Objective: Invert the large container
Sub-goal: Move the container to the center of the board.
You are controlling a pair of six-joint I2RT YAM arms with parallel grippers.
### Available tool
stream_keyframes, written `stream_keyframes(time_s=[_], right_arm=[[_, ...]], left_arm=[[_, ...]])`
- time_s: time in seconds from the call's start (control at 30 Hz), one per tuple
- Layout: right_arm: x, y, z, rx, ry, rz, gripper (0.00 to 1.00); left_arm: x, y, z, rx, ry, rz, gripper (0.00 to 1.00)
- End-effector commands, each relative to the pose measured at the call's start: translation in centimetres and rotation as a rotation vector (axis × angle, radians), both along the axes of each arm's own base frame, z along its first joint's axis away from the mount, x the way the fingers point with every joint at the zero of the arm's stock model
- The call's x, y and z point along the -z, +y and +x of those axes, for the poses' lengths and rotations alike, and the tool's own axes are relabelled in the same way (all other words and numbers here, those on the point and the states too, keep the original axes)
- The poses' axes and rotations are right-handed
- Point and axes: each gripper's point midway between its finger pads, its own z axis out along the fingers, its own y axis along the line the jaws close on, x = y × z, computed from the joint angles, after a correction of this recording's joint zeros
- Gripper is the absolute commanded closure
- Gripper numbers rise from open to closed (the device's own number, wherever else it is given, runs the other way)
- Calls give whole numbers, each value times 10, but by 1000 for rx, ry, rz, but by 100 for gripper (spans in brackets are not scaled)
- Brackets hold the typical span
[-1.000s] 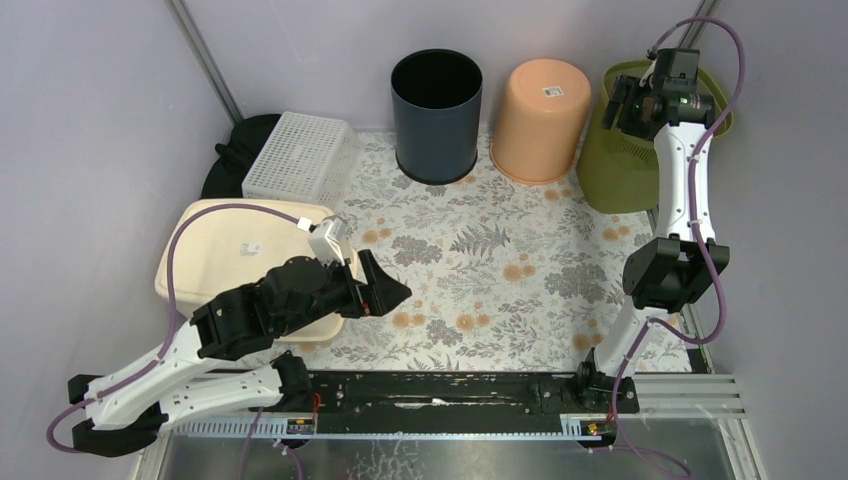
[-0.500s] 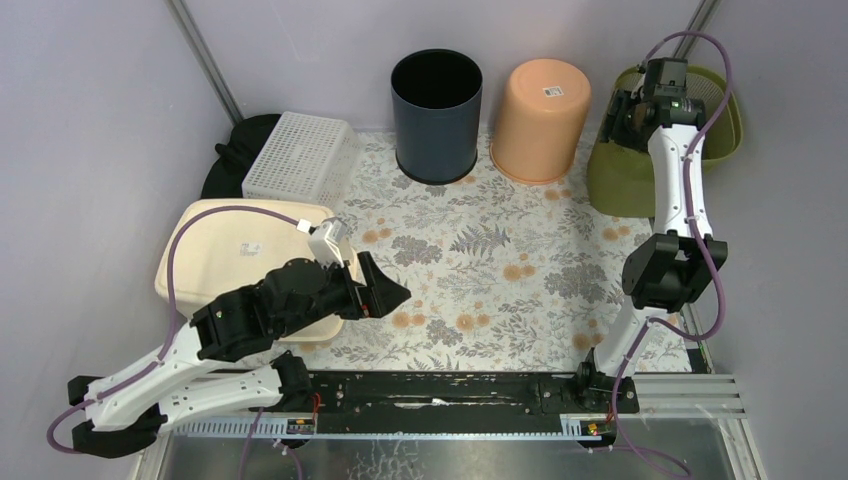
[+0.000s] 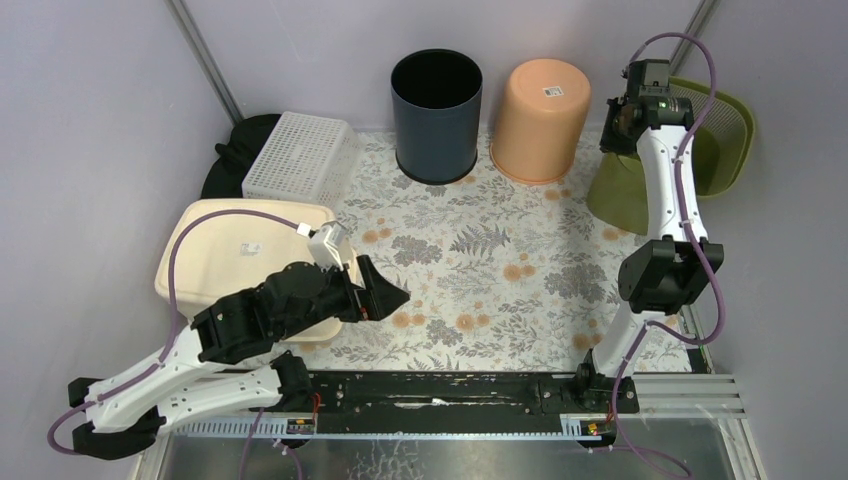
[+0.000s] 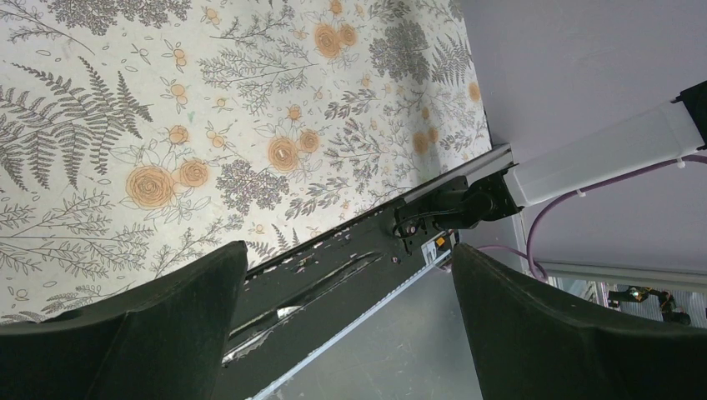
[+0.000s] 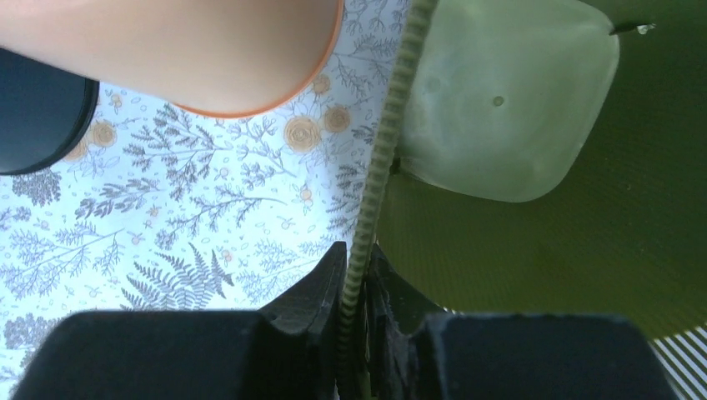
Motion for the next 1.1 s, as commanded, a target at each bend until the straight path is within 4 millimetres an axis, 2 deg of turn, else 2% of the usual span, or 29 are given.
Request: stream_keyframes(time_s=[0.0,0.2,0.3,0.33,0.63,1.07], right_arm=[[-18,26,-27,-21,17,36,89],[-25,47,-56,-47,56,11,91],[-20,61,-74,-72,80,13,91],[-12,66,-80,-82,107,13,92],[-8,125,-141,-236,154,93,94],[-13,187,-217,-416,207,160,91]], left_arm=[[-9,-6,-1,12,-23,-70,0],[-7,-2,-2,6,-23,-82,0],[-5,-1,-2,5,-26,-78,0],[-5,-1,-2,6,-27,-76,0],[-3,-5,-1,18,-27,-67,0],[-1,-9,-1,24,-24,-74,0]])
